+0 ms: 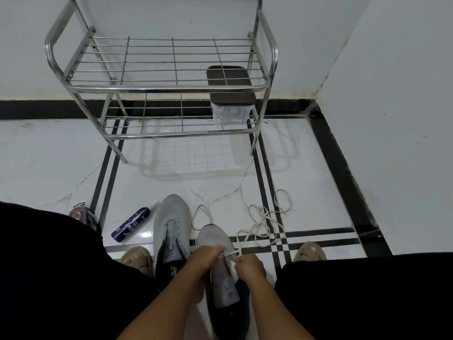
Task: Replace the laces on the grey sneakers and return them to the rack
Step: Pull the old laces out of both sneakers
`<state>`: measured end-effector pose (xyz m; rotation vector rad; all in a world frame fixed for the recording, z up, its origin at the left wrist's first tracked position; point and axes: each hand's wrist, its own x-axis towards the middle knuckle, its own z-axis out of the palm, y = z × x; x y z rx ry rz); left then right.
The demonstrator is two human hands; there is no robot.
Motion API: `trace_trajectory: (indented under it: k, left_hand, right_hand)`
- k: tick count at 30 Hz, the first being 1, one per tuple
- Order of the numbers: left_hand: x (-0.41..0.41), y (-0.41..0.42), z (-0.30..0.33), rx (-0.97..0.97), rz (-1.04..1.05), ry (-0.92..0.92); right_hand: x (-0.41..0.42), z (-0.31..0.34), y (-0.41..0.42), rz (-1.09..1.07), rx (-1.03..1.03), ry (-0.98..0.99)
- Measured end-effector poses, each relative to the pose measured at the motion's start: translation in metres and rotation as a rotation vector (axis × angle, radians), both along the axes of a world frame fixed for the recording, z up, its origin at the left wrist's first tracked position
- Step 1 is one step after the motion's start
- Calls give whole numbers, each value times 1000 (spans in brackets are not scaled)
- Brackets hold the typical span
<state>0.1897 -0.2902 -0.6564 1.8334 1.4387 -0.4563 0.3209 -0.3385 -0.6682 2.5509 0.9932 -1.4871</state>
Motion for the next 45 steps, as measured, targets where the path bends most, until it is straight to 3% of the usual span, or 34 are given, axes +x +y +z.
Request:
trace_trajectory:
  k: [5,11,20,25,29,33,34,36,38,40,41,43,45]
  left_hand:
    - [-1,-15,-2,157,171,46]
    - [7,-16,-4,127,267,-7]
    - [12,-23,-5,280,250,65]
    - [12,-22,-3,174,305,-4]
    - [7,-2,8,-163,699,-237]
    - [-19,25,23,-374,1614,-819]
    - [-24,26,25,-393,1681,-890]
    - [-22,27,33,-420,1583,-844]
    - [-16,24,36,-296,1135,-524]
    - [-10,18,24,-2,606,-113]
    - [-8,15,17,217,445,19]
    - [-3,6,11,540,213,88]
    - [1,1,9,571,13,94]
  right_hand:
    - [-5,0,3,105,31,-14]
    - [-5,2,2,152,61,0]
    - [-4,2,-2,196,116,73]
    - [-3,-1,-3,164,109,63]
    - [0,-1,-2,45,57,0]
    - [7,-2,2,-11,34,-21]
    - [7,-2,4,8,48,-17]
    - [5,-1,8,50,81,-6]
    - [4,-1,7,95,111,9]
    - [2,-1,3,110,112,24]
    - [1,-1,2,106,107,24]
    - [0,0,2,116,120,18]
    - [-2,2,3,145,136,14]
